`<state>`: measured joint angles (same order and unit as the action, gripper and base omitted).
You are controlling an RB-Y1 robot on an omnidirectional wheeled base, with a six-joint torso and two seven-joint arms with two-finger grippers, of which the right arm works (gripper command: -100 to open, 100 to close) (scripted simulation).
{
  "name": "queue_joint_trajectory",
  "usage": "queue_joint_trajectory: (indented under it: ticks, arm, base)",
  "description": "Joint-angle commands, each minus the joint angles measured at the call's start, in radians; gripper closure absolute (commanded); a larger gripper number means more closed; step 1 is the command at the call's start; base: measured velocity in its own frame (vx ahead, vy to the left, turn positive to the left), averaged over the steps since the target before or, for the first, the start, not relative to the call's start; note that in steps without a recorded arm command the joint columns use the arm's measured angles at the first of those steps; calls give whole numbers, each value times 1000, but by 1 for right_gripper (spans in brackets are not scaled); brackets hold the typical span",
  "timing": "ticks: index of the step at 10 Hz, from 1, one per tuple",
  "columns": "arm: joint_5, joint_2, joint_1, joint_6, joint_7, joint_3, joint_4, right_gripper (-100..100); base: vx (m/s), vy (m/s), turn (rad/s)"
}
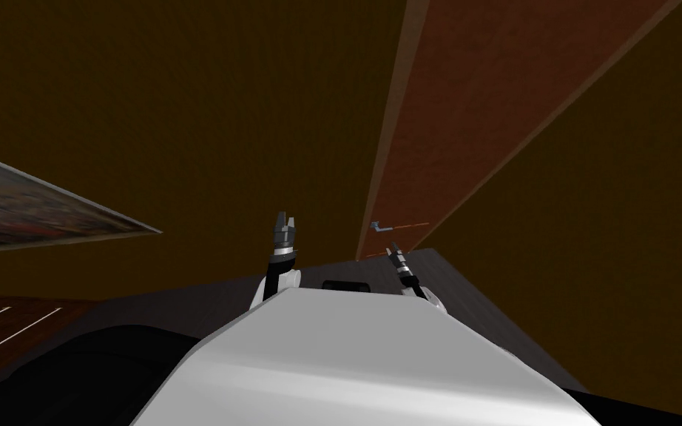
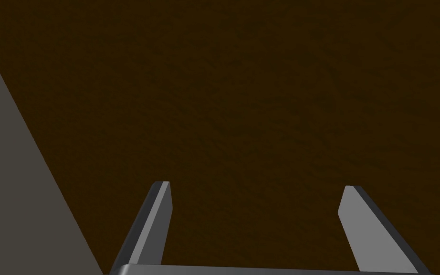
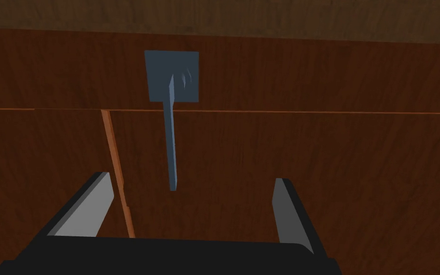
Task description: Pull the door open
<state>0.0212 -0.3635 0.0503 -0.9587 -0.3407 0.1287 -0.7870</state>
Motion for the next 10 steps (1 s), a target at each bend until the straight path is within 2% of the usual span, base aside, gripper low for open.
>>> queue_joint_trajectory:
  ticks: [1,3,4,5,6,7,8,9,10]
  arm:
    - [4,-8,-17,-14,-9,6,50,-100]
    - [8,-18,-29,-24,-17,11,101,-100]
    - [8,-18,-29,-24,-17,11,101,-100]
    - [10,-22,-35,-29,-21,14,121,-100]
    - [13,-29,-44,-36,-28,18,155,-100]
    - [12,-26,-38,-36,-24,15,139,-100]
    - [19,-15,-50,-27,-8,-13,155,-100]
    - [23,-9,-55,-23,0,-26,162,-100]
    - [31,4,-69,-13,19,-59,177,-100]
  base:
    - [42,-61,127]
    - [39,-62,117]
    - [24,-36,15]
    - [18,-22,53]
    - [23,-39,125]
    - [11,-23,28]
    - [23,-18,292]
    - [30,-44,244]
    - [32,-59,322]
